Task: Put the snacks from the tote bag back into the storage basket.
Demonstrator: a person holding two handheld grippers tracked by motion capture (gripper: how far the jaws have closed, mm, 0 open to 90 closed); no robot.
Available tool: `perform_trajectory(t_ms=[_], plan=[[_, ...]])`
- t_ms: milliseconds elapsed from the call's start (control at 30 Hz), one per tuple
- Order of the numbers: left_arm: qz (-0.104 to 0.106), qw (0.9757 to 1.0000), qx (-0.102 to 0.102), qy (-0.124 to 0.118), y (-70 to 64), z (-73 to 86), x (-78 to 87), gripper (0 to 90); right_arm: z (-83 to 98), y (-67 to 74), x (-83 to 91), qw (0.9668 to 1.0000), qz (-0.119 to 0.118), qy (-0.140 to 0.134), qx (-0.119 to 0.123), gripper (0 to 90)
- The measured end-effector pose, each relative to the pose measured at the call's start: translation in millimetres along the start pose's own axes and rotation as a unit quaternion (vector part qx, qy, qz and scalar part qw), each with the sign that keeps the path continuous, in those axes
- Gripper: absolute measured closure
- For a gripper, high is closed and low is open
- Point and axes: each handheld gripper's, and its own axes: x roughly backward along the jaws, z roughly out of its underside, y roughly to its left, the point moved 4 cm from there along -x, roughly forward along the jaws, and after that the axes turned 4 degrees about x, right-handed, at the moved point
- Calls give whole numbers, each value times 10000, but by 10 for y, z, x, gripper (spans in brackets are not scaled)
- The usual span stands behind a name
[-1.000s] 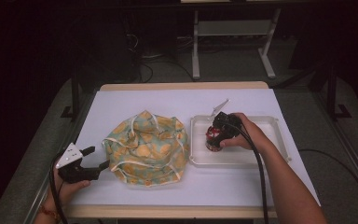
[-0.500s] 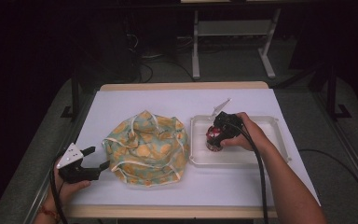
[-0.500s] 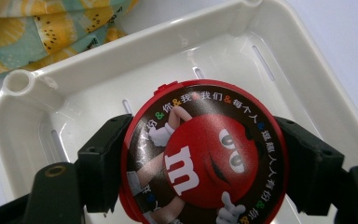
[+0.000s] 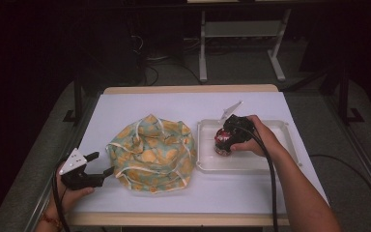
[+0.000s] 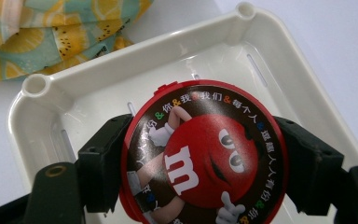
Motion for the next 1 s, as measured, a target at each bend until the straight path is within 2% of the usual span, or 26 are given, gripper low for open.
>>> perform_trajectory(t_ms=[433,1000], plan=[[-12,10000,-5,-3,5,1,1,169,-50,31,73,9999,74,9,103,249],[-2,10000,3,-14,3,1,4,169,-164,94,184,9996,120,-114,246,249]])
